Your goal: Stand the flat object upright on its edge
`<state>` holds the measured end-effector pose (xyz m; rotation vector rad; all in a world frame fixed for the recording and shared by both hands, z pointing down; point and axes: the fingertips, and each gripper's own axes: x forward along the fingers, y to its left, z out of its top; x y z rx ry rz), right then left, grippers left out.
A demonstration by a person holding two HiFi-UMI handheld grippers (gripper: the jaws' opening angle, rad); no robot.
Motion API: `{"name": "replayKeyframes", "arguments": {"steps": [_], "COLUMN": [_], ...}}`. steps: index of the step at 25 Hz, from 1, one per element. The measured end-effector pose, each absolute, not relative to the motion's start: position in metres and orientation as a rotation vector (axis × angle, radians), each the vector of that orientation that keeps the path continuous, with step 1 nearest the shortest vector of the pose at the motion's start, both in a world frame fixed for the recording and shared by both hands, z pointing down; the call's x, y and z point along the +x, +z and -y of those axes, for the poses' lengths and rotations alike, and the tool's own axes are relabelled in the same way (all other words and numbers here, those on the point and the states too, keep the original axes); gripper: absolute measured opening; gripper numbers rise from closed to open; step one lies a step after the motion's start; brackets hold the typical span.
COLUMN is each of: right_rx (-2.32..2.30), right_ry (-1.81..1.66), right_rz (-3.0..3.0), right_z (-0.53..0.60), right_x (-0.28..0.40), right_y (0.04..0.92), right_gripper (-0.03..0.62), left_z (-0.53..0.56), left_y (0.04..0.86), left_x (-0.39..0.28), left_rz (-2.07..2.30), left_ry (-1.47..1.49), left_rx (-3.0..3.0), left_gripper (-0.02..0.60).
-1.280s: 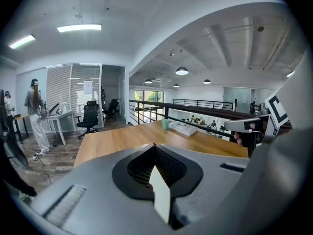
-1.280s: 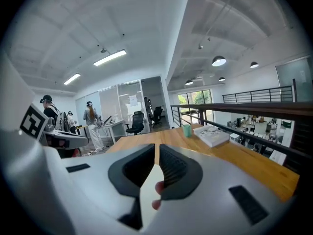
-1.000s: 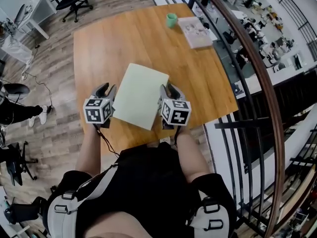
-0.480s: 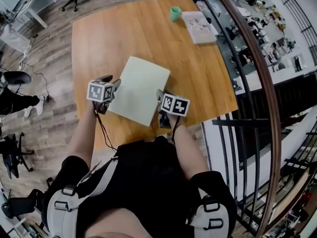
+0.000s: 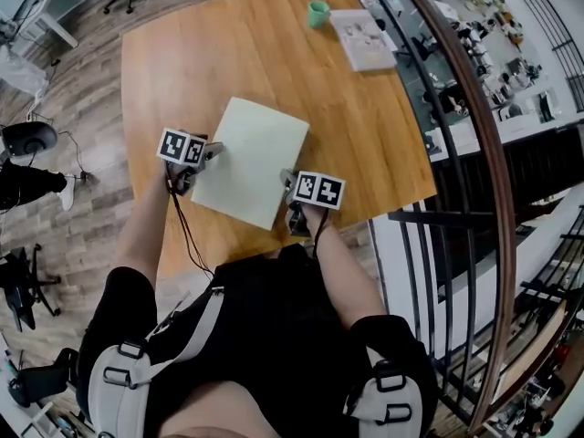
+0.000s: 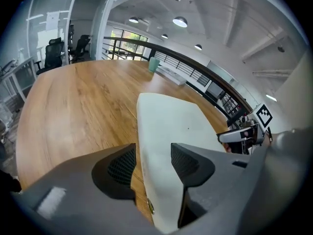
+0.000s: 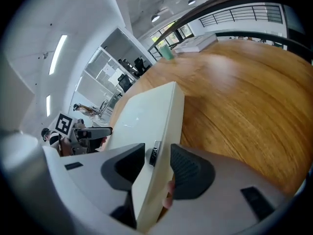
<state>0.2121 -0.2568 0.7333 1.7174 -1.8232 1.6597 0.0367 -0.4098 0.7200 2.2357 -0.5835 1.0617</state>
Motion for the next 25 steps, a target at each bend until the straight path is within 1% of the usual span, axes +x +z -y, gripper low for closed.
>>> {"name": "replayKeyframes", "arguments": {"steps": [6,14,25], "right_rx": [1.668,1.524,1.403], "right_ry": [1.743,1.726,1.7], "right_rz": [1.842,1.823,1.832], "right_z": [0.26,0.26,0.261], "right_x": [0.208,0.208,0.208], "right_y": [0.742,0.749,0.753], "right_gripper": [0.146,0.158,0.156], "left_z": [0.411,0.406,0.396], "left_y": [0.733,0.746,0.745], "left_x": [0.038,0.039,0.034], "left_rz": [0.45,0.39,0.457], "left_ry": [1.012,0.899,0.959], "left_rx": [2.116,1.989,1.973], "left_gripper": [0.213,0.21,0.178]}}
